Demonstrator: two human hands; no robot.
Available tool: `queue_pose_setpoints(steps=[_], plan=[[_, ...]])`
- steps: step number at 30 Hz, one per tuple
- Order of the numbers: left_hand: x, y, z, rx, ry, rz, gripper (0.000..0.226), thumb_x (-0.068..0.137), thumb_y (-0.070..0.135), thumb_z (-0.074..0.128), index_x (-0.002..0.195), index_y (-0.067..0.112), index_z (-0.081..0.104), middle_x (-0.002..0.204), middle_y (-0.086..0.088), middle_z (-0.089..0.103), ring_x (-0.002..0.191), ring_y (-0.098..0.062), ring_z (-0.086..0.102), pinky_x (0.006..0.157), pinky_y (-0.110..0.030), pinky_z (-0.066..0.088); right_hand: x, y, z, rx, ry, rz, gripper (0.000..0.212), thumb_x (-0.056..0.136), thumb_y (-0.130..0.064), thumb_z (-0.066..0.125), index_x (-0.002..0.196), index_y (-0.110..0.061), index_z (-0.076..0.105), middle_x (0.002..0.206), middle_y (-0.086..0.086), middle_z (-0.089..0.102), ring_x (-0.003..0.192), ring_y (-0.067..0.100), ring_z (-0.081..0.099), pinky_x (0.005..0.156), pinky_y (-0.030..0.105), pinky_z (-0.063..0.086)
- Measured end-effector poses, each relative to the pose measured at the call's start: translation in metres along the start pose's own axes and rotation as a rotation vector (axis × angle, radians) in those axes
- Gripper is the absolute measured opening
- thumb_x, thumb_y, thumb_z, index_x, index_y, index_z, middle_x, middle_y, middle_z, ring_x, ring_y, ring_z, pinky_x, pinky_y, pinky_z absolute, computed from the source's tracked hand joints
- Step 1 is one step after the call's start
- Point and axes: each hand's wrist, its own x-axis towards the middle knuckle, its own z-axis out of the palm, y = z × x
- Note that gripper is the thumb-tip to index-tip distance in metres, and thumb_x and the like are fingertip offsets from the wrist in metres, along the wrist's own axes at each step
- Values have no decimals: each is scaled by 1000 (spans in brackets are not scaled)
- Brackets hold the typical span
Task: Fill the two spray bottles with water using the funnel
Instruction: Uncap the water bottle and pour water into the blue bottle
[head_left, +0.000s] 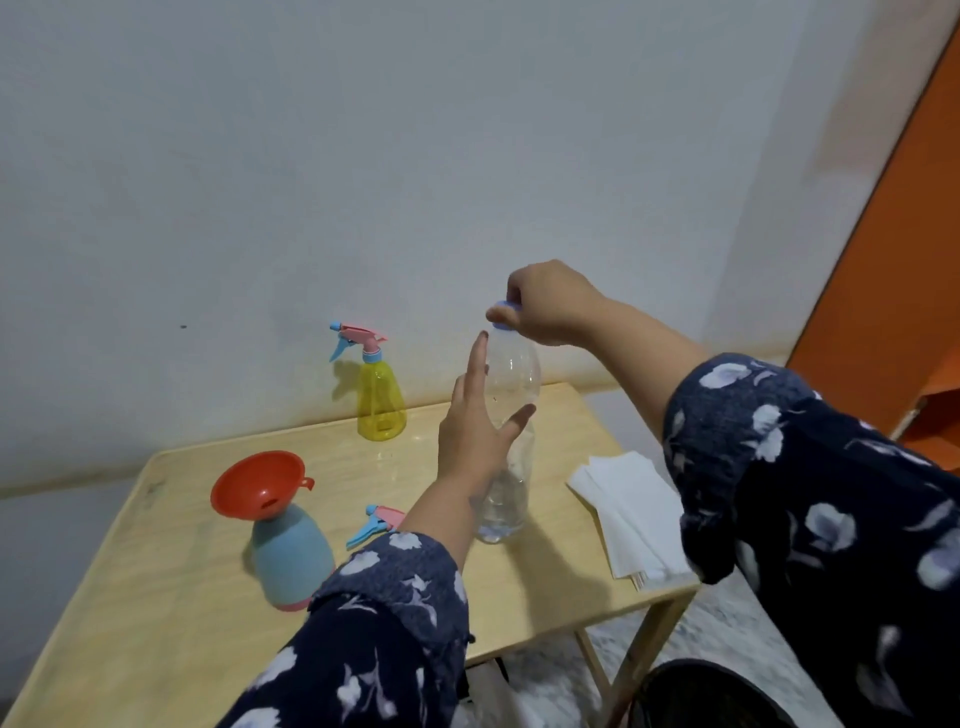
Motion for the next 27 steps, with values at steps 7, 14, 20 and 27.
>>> queue_pose_setpoints(steps=[7,14,20,27], plan=[[2,-5,-3,-44,-36,-10,100,80,37,76,141,63,2,145,6,44,128,-14,48,91,-27,38,3,-5,-18,-77,-165,-32,37,93,-46,48,107,-16,66,109,3,64,96,21,53,82,32,43],[4,-9,-5,-55,-41,5,101,80,36,76,131,73,-3,145,5,43,131,-13,45,92,-26,36,6,-11,-12,-160,-131,-44,34,90,-39,54,91,-5,59,88,7,59,86,24,52,66,30,38],[5,-9,-6,-67,-65,22,102,82,29,76,132,73,-1,145,5,43,130,-14,45,93,-28,36,2,-1,-30,3,-268,-102,27,91,-24,60,117,-25,62,111,-1,62,98,21,57,83,30,41],[6,-11,-7,-88,-70,26,101,81,29,77,136,68,2,145,4,43,129,-14,45,91,-27,36,1,10,-28,188,-122,-78,36,90,-6,56,121,-25,62,123,1,60,91,15,52,80,24,34]])
